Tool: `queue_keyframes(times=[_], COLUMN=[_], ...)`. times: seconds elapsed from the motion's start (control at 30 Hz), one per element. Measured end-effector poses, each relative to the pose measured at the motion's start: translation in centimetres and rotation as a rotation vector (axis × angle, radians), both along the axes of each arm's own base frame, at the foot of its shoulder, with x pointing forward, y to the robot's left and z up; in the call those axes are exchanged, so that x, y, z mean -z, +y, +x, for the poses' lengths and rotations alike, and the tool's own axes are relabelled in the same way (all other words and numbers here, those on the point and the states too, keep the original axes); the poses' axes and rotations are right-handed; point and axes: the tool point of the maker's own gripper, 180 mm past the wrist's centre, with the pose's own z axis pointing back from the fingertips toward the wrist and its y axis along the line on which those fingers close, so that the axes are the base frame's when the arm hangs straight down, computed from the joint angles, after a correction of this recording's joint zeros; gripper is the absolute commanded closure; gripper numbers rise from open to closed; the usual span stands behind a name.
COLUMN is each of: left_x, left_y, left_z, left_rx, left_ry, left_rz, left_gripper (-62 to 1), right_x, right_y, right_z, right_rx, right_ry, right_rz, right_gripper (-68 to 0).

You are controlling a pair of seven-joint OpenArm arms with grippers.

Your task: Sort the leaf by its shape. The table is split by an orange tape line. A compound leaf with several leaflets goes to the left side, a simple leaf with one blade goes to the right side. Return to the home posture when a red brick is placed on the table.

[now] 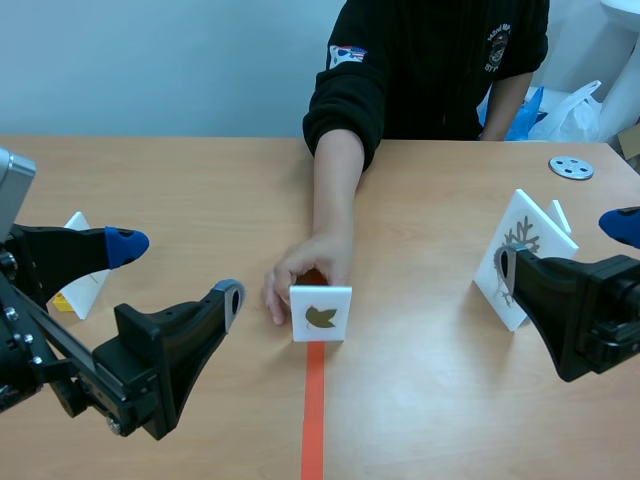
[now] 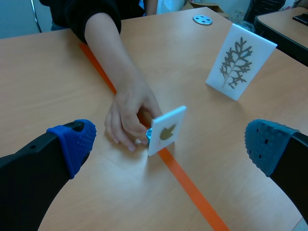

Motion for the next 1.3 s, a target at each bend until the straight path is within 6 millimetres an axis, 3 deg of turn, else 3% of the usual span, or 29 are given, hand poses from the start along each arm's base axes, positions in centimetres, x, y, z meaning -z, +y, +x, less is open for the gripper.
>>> queue_keyframes(times=[0.83,1.07,1.3], left_x=[0.8,4.3,7.3], left_y=[-0.5,1.5,1.1], left_z=[-0.2,2.2,4.2], left_rx=[0.083,0.066,0.117], left_ry=[-0.043,0.003,0.032], left_rz=[0.121,0.158,0.133], left_gripper=[-62.3,-62.3,-62.3], right_x=[0.0,0.0,0.0], right_y=[0.0,0.0,0.0], right_z=[0.0,0.0,0.0], right_rx=[0.000,0.000,0.000], right_ry=[0.000,0.000,0.000], right_rz=[0.000,0.000,0.000], right_gripper=[-67.9,-67.9,-67.9])
